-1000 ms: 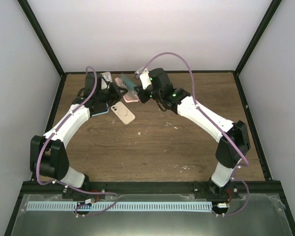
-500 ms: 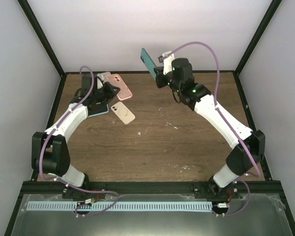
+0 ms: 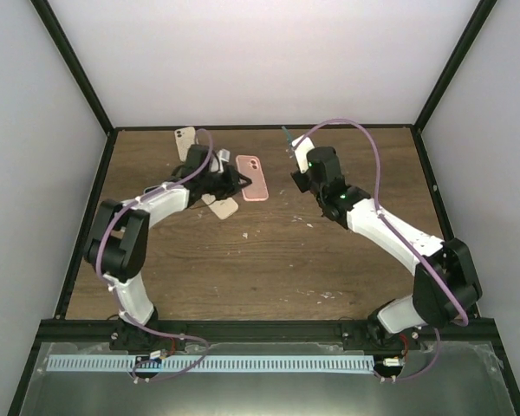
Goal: Take the phone out of the phone case
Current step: Place the phone case at the center of the board.
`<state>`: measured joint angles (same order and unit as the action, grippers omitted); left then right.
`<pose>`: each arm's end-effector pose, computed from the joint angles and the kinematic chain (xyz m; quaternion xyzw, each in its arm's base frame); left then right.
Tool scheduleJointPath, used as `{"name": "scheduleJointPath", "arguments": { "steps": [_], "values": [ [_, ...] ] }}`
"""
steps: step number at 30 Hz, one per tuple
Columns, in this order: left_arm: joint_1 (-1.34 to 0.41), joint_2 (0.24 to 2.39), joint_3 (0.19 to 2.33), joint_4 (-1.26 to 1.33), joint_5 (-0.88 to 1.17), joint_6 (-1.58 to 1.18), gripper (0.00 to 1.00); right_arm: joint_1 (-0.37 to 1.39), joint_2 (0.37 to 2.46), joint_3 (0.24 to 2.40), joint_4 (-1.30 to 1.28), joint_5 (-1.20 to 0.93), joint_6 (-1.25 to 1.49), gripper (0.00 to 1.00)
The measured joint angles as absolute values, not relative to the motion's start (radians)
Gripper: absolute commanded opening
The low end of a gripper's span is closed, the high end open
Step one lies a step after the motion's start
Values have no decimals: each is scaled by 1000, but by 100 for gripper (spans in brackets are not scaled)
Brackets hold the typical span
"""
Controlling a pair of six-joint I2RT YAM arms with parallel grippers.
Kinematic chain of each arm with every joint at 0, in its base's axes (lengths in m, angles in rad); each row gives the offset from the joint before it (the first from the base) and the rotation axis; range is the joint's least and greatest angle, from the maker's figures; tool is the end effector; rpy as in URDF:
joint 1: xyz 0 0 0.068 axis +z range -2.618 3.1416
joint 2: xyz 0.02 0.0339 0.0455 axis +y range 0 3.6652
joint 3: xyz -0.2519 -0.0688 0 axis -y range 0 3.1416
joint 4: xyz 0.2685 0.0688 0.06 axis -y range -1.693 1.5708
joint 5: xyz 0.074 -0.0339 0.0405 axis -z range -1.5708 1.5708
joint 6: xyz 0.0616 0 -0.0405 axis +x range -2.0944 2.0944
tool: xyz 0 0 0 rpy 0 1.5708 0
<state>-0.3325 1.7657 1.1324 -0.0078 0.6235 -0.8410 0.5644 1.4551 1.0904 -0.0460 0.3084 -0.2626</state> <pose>0.3854 -0.1711 0.1759 -0.0809 0.8580 -0.4646 0.2035 0.3351 0.1900 0.2710 -0.2550 0.7907 -0.0456 0.5547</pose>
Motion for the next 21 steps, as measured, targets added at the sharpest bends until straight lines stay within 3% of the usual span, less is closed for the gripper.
{"name": "scheduleJointPath", "arguments": {
  "steps": [21],
  "values": [
    [-505, 2192, 1403, 36, 629, -853, 0, 501, 1385, 1049, -20, 352, -294, 1]
  ]
}}
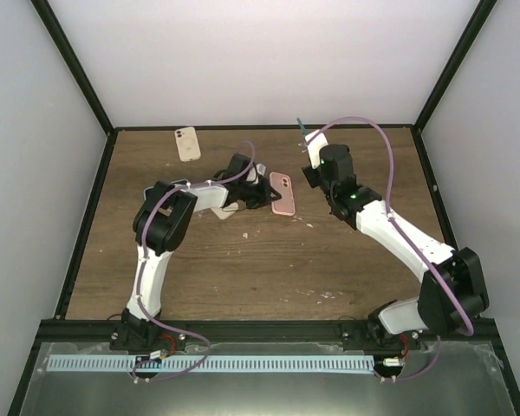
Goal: Take the phone out of the phone case
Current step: Place the phone case at the center of the board.
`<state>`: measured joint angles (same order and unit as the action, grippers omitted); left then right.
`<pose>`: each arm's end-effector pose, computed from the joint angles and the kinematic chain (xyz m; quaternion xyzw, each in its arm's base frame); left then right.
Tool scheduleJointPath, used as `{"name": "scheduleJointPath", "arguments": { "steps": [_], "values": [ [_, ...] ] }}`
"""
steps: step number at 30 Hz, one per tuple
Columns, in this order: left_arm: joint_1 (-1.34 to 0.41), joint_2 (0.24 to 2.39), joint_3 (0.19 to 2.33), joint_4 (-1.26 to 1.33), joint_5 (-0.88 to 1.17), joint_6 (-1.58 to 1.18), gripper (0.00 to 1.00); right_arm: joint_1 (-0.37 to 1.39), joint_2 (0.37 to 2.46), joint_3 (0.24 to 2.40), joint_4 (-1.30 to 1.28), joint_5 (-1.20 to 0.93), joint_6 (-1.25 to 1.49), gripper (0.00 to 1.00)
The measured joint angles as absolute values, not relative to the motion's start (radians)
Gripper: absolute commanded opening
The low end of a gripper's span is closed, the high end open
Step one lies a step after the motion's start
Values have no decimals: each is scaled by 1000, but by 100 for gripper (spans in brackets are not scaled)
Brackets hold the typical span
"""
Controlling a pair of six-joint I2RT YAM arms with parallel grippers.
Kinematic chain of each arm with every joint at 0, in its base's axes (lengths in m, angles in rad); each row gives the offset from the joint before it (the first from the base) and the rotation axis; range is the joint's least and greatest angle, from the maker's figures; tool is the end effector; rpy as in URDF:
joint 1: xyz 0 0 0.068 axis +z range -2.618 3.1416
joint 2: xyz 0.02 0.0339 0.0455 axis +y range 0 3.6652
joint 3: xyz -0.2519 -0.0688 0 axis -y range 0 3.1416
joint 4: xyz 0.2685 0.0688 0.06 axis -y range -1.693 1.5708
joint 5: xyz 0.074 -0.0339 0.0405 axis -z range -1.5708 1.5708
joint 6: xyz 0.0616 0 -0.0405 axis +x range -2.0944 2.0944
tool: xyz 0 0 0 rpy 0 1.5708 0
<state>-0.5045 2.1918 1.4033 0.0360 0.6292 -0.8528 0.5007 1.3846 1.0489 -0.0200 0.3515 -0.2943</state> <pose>0.4104 -0.2680 0.0856 -0.0299 0.8806 -0.4585 0.1163 0.3350 0.1591 0.2833 -0.2209 0.7840 -0.0849 0.5739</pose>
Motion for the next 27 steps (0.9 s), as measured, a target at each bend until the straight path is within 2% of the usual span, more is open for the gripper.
{"name": "scheduleJointPath", "arguments": {
  "steps": [3, 8, 11, 14, 17, 21, 27],
  "values": [
    [-511, 2223, 1414, 33, 619, -859, 7, 500, 1385, 1049, -23, 348, -290, 1],
    [-515, 2253, 1465, -2, 598, -863, 30, 500, 1385, 1049, -27, 342, -286, 1],
    [-520, 2264, 1501, -41, 558, -860, 47, 499, 1385, 1049, -29, 341, -287, 1],
    [-525, 2263, 1522, -59, 534, -853, 55, 498, 1385, 1049, -27, 343, -292, 1],
    [-533, 2255, 1526, -65, 514, -855, 72, 498, 1385, 1049, -19, 346, -302, 1],
    [-538, 2228, 1521, -84, 490, -847, 99, 498, 1385, 1049, -13, 348, -311, 1],
    [-537, 2164, 1484, -125, 449, -839, 100, 496, 1406, 1053, -10, 349, -333, 1]
  ]
}}
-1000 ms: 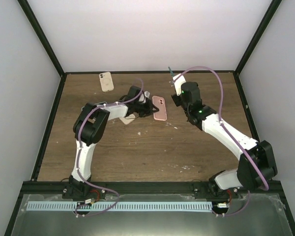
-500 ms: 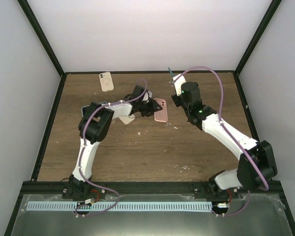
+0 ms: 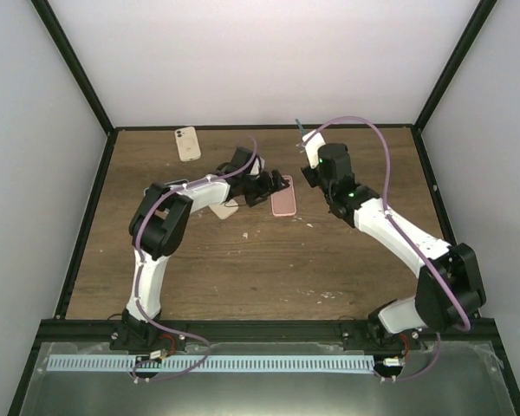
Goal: Take the phone out of the phone case
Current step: Place the phone case at the center of the board, then place the phone at the center of the board.
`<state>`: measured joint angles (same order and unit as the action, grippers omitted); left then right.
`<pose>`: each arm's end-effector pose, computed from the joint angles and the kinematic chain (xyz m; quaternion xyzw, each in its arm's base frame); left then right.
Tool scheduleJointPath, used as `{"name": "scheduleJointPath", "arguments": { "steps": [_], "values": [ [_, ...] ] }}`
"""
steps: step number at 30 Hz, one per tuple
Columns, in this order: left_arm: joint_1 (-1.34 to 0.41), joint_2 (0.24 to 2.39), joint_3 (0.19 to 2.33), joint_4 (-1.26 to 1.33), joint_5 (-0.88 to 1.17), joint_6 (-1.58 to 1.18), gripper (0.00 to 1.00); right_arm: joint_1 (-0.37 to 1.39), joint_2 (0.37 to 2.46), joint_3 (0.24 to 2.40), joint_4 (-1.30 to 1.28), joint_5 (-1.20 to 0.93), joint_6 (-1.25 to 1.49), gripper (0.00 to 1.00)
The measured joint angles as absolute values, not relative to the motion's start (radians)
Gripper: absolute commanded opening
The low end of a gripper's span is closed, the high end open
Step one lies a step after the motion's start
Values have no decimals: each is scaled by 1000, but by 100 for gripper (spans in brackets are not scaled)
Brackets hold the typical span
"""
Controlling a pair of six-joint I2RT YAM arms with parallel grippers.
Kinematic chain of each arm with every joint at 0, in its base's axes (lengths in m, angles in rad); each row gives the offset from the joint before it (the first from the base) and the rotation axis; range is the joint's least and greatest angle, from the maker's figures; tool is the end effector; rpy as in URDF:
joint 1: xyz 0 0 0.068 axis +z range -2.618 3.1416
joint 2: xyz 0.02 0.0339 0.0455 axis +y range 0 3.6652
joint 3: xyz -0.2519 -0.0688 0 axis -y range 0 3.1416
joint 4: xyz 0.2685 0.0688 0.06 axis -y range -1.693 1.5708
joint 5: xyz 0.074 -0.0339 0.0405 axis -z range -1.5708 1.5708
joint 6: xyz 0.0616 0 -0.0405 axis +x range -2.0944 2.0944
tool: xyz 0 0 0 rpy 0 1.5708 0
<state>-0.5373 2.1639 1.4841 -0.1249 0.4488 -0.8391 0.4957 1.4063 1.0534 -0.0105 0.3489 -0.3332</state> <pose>0.4134 -0.2774 0.1069 -0.0537 0.9065 -0.3909 0.1503 0.3396 0.1597 0.2786 -0.2363 0.7818 -0.0970 0.5688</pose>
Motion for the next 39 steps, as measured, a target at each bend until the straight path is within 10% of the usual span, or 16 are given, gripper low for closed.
{"name": "scheduleJointPath", "arguments": {
  "steps": [39],
  "values": [
    [-200, 1520, 1168, 104, 768, -1045, 83, 882, 1623, 972, 751, 575, -1160, 1]
  ]
}}
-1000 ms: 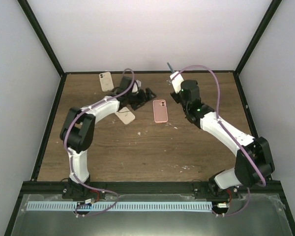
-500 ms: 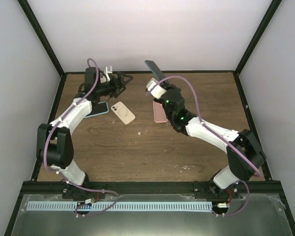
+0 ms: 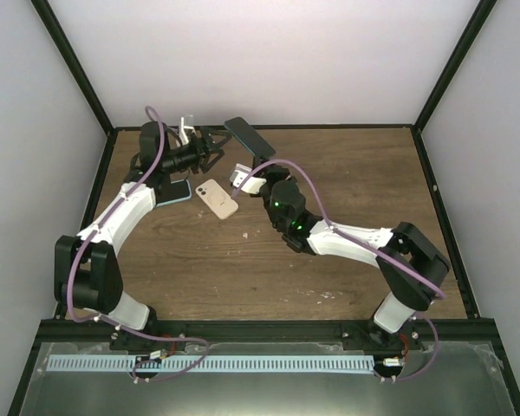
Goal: Take the phone out of the phone case
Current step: Place the phone at the center of the board.
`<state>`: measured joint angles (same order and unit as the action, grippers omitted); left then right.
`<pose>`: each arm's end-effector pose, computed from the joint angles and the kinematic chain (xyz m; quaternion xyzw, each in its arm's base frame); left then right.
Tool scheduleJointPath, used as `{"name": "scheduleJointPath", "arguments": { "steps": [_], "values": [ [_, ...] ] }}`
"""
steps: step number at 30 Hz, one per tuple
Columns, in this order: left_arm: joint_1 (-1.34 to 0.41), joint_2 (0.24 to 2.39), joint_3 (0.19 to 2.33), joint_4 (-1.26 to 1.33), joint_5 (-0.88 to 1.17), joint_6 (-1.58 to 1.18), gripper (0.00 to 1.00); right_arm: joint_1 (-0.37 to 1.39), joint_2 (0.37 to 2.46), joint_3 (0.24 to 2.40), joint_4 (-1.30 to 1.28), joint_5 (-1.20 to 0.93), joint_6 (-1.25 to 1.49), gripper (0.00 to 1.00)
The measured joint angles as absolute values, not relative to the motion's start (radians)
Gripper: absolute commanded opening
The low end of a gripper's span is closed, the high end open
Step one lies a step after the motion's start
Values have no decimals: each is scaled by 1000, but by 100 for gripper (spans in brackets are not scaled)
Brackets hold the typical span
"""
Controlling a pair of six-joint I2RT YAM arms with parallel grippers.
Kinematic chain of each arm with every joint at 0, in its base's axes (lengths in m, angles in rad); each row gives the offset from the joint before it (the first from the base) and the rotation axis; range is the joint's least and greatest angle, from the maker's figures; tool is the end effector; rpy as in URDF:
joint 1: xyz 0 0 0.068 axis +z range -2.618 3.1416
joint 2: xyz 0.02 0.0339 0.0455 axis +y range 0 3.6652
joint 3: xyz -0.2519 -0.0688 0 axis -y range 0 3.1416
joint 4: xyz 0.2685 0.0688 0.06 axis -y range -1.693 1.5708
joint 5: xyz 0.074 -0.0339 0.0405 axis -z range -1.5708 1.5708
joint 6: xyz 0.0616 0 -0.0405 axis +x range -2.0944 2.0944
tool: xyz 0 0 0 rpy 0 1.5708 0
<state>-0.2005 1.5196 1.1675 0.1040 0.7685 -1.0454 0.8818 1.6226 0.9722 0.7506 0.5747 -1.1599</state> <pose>0.3781 -0.1205 0.2997 -0.0900 0.7617 -0.5725 0.2898 0.2853 0.2937 0.2628 -0.4386 0.5154 -0.2869 0.6780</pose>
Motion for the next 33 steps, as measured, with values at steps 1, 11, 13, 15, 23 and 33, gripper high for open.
{"name": "scheduleJointPath", "arguments": {
  "steps": [1, 11, 13, 15, 23, 33],
  "values": [
    [-200, 1523, 1168, 104, 770, -1051, 83, 888, 1627, 971, 769, 577, -1173, 1],
    [-201, 1562, 1168, 128, 772, -1088, 65, 916, 1672, 924, 864, 593, -1258, 1],
    [-201, 1570, 1168, 128, 771, -1093, 57, 928, 1675, 911, 883, 594, -1278, 1],
    [-201, 1579, 1168, 126, 770, -1098, 48, 942, 1676, 895, 909, 596, -1302, 1],
    [-202, 1592, 1168, 117, 757, -1110, 24, 971, 1699, 880, 978, 607, -1366, 7],
    [-200, 1599, 1168, 103, 750, -1143, 5, 980, 1729, 852, 1060, 616, -1434, 43]
  ]
}}
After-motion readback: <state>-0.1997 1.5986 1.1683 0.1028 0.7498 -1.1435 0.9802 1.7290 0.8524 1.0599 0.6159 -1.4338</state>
